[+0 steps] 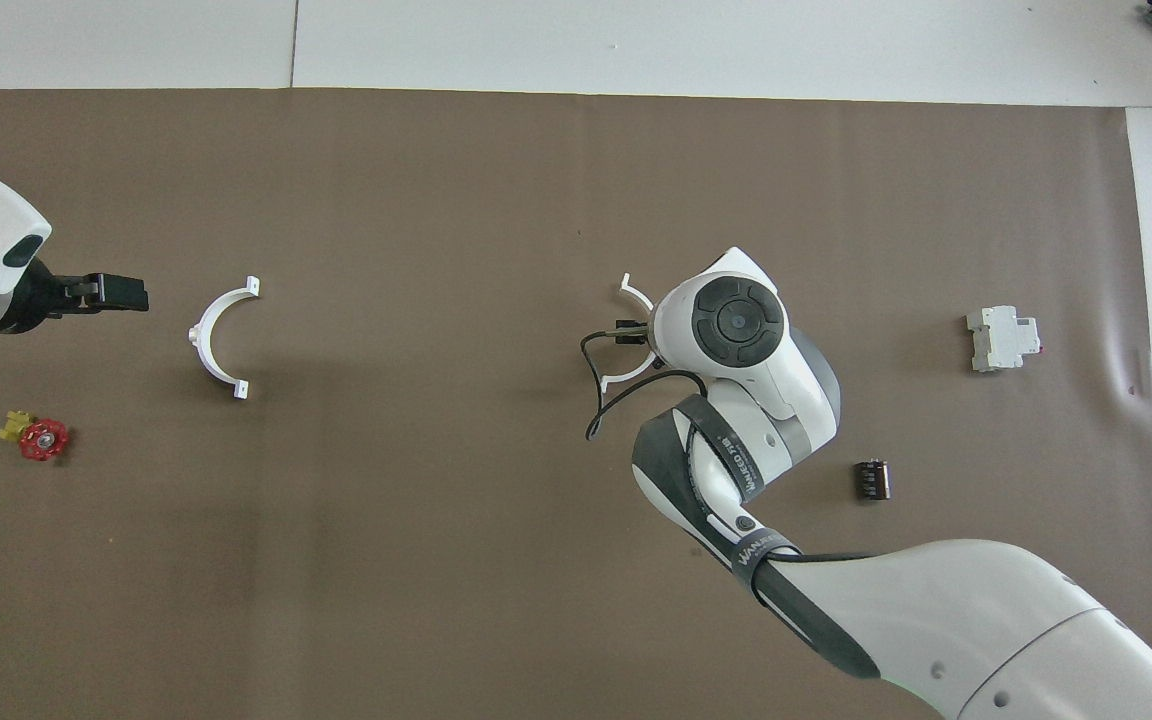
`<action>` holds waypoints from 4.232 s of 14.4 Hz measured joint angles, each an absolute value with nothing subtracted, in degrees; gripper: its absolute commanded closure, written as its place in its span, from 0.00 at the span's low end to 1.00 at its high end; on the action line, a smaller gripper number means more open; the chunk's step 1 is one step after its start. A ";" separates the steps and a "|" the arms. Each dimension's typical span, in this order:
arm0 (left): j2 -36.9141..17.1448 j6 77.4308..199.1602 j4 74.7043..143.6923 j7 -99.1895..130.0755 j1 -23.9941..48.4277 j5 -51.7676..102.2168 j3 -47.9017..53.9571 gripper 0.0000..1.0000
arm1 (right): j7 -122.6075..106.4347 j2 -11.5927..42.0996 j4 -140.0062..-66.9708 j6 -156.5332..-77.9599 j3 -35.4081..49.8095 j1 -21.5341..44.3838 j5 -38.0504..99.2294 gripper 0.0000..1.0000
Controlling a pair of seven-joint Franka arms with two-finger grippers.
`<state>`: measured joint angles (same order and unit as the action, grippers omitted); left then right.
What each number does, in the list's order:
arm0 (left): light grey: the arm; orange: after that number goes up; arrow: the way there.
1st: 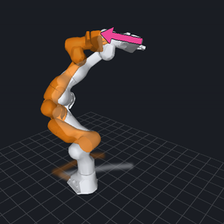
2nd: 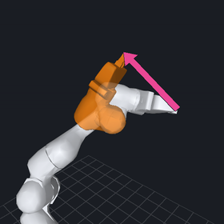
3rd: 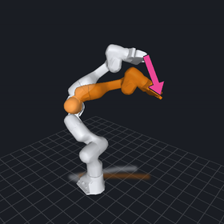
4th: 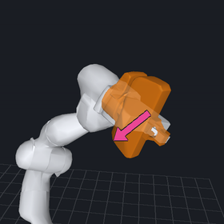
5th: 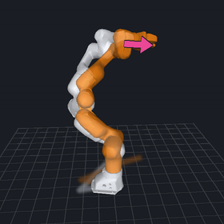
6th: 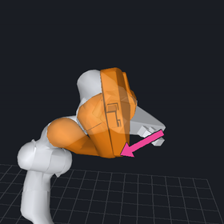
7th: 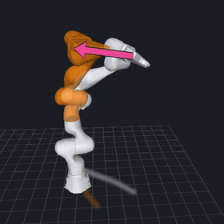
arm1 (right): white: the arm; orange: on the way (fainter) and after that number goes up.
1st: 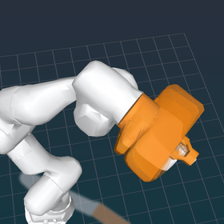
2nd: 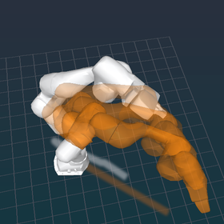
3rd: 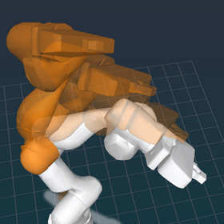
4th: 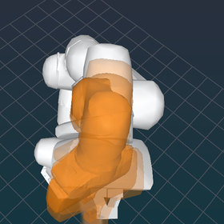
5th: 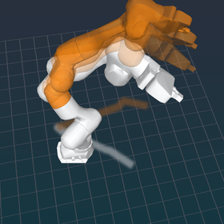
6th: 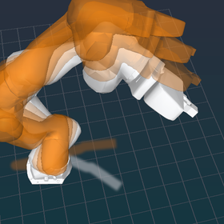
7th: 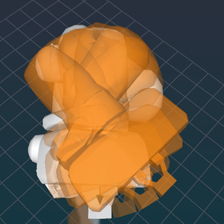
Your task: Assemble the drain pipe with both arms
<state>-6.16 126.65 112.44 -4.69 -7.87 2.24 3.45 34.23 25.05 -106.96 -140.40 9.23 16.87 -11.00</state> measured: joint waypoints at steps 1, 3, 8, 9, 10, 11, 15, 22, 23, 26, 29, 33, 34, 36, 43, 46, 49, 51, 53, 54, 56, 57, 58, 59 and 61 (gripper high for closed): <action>-6.15 126.80 112.66 -4.67 -7.87 2.24 3.45 0.00 | 34.15 25.05 -106.93 -140.40 9.20 16.85 -11.04 1.00; -6.16 126.97 112.93 -4.25 -7.87 2.24 3.45 0.00 | 34.05 25.08 -106.93 -140.40 9.24 16.89 -11.07 1.00; -6.24 127.58 113.32 -3.86 -7.87 2.24 3.47 0.00 | 34.05 25.53 -106.92 -140.61 9.41 17.11 -11.07 1.00; -6.25 127.66 113.38 -3.85 -7.87 2.24 3.49 0.00 | 34.06 25.73 -106.92 -141.02 9.44 17.17 -11.07 1.00; -6.25 127.72 113.45 -3.84 -7.87 2.24 3.51 0.00 | 34.06 25.90 -106.92 -141.44 9.45 17.20 -11.07 1.00; -6.25 127.91 113.60 -3.84 -7.87 2.24 3.52 0.00 | 34.06 26.09 -106.92 -141.82 9.46 17.20 -11.07 1.00; -6.51 130.01 114.97 -3.84 -7.86 2.24 3.76 0.00 | 34.06 26.49 -106.91 -142.85 9.46 17.20 -11.08 1.00; -9.85 134.20 115.95 -3.85 -7.72 2.24 4.08 0.00 | 34.42 26.70 -106.86 -143.14 9.49 17.20 -11.08 0.07; -10.85 136.07 116.03 -3.85 -7.54 2.24 4.29 0.01 | 34.43 26.79 -106.86 -143.15 9.48 17.20 -11.08 0.01; -16.08 144.30 116.10 -4.78 -6.17 1.84 4.47 0.01 | 34.53 26.99 -106.83 -143.18 9.46 17.12 -11.08 0.01; -19.36 147.49 115.90 -5.20 -5.74 1.06 4.38 0.01 | 34.55 26.88 -106.26 -143.18 9.32 16.77 -11.08 0.01; -19.39 147.53 115.79 -5.42 -5.76 1.04 4.06 0.01 | 34.55 26.00 -104.77 -140.43 9.23 16.70 -11.08 0.01; -19.38 147.46 115.80 -5.42 -5.76 1.04 4.05 0.01 | 34.55 25.54 -103.72 -138.02 9.36 16.71 -11.08 0.01; -19.38 147.45 115.84 -5.42 -5.76 1.04 4.06 0.11 | 34.55 24.51 -101.36 -133.03 9.90 16.73 -11.08 0.01; -18.89 143.63 116.11 -5.14 -5.75 1.04 4.20 0.18 | 30.18 20.14 -97.20 -122.51 13.07 11.79 -10.49 0.01; -18.75 141.38 116.41 -4.07 -5.70 1.04 4.38 0.18 | 25.90 19.17 -96.75 -120.60 13.21 10.01 -10.46 0.00; -17.06 137.78 116.44 -3.77 -5.75 1.04 4.13 0.18 | 19.47 19.07 -96.62 -120.07 13.35 6.66 -10.37 0.01; -16.44 137.68 116.65 -3.18 -5.75 1.04 4.09 0.21 | 15.14 18.94 -96.54 -119.34 13.43 4.06 -10.22 0.01; -16.45 138.29 117.07 -2.32 -5.74 1.04 4.18 0.39 | 13.25 18.09 -96.43 -117.95 13.46 2.05 -10.14 0.01; -16.46 139.01 117.53 -2.25 -5.74 1.04 4.19 0.44 | 13.07 17.27 -96.37 -116.90 13.47 1.35 -10.13 0.00; -16.49 140.32 118.13 -2.27 -5.74 1.04 4.17 0.71 | 12.40 15.13 -96.28 -114.51 13.51 0.12 -10.03 0.01; -16.55 141.18 118.27 -2.39 -5.74 1.04 4.17 1.00 | 11.59 13.93 -96.22 -113.35 13.53 -0.53 -9.40 0.01; -16.70 142.02 118.35 -2.40 -5.74 1.04 4.18 1.00 | 10.74 12.79 -96.16 -112.26 13.55 -1.29 -8.48 0.01; -16.82 142.28 118.39 -2.44 -5.74 1.04 4.18 1.00 | 9.90 11.70 -96.10 -111.32 13.57 -2.09 -7.67 0.01; -16.86 142.10 118.25 -2.54 -5.72 1.01 4.23 1.00 | 8.70 9.68 -96.00 -109.14 13.58 -3.41 -6.87 0.01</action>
<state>-16.86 142.10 118.25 -2.54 -5.72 1.01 4.23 8.70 9.68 -96.00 -109.14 13.58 -3.41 -6.87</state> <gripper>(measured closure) 0.797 0.004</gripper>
